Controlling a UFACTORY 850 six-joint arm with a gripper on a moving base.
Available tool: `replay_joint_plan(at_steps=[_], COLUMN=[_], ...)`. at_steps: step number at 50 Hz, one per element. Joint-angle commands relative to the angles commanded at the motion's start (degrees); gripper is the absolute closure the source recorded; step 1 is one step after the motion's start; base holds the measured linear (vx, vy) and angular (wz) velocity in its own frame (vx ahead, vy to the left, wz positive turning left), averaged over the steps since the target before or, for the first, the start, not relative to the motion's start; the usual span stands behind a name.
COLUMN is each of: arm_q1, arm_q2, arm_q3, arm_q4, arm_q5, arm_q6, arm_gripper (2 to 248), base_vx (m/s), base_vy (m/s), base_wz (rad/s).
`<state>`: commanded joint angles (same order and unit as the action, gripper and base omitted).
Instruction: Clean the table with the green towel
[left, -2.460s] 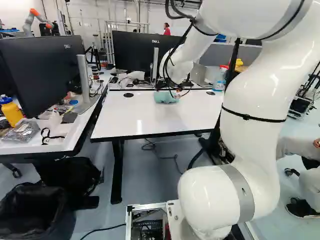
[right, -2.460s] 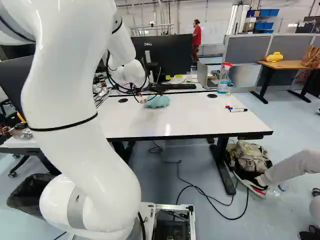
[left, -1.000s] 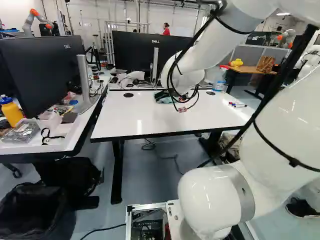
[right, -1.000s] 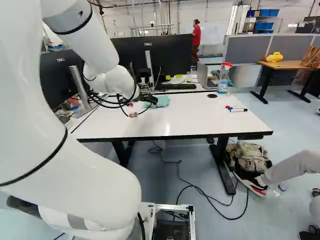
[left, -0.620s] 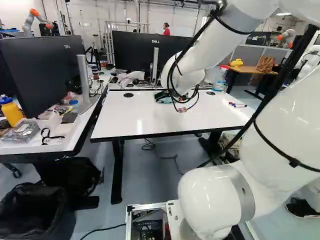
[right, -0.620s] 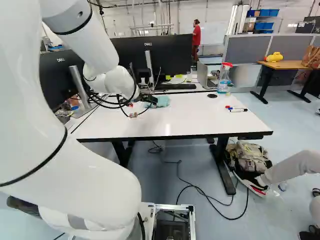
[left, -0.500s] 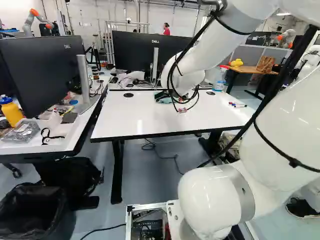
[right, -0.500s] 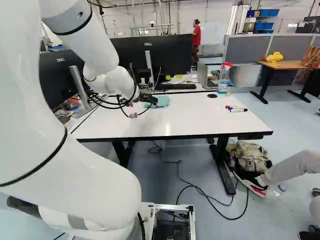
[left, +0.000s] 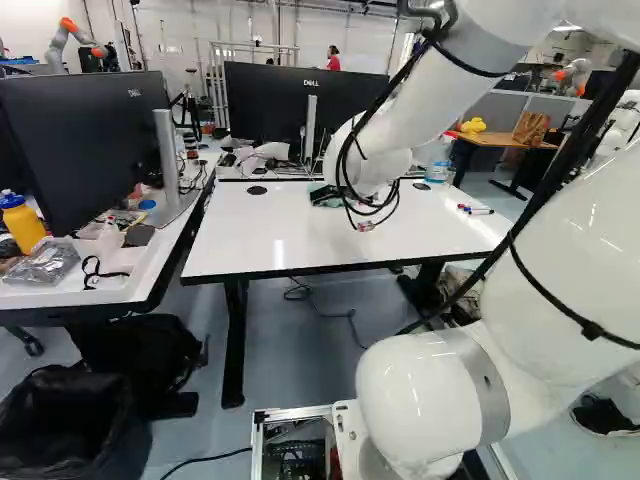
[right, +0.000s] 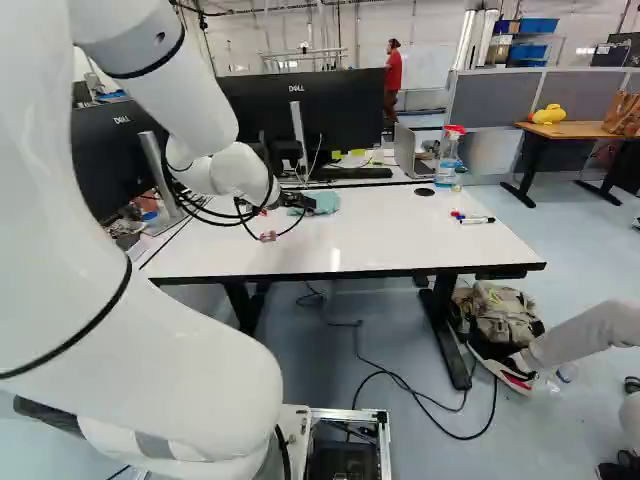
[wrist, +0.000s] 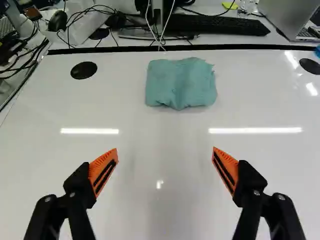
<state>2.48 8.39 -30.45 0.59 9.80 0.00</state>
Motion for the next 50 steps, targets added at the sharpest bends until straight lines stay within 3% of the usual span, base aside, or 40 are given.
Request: replay_joint_plan(at_steps=[24,50], arm_q1=[-0.5,-1.3], arm_q2=[1.6,4.1], arm_q3=[5.5,13.7], arm_q4=[-0.1,-0.3], arm_q5=[8.7,21.6], arm_q6=[0.0,0.0], arm_gripper=[3,3], base_vx=[0.000,0.000], base_vy=[0.000,0.000], base_wz=[0.000,0.000])
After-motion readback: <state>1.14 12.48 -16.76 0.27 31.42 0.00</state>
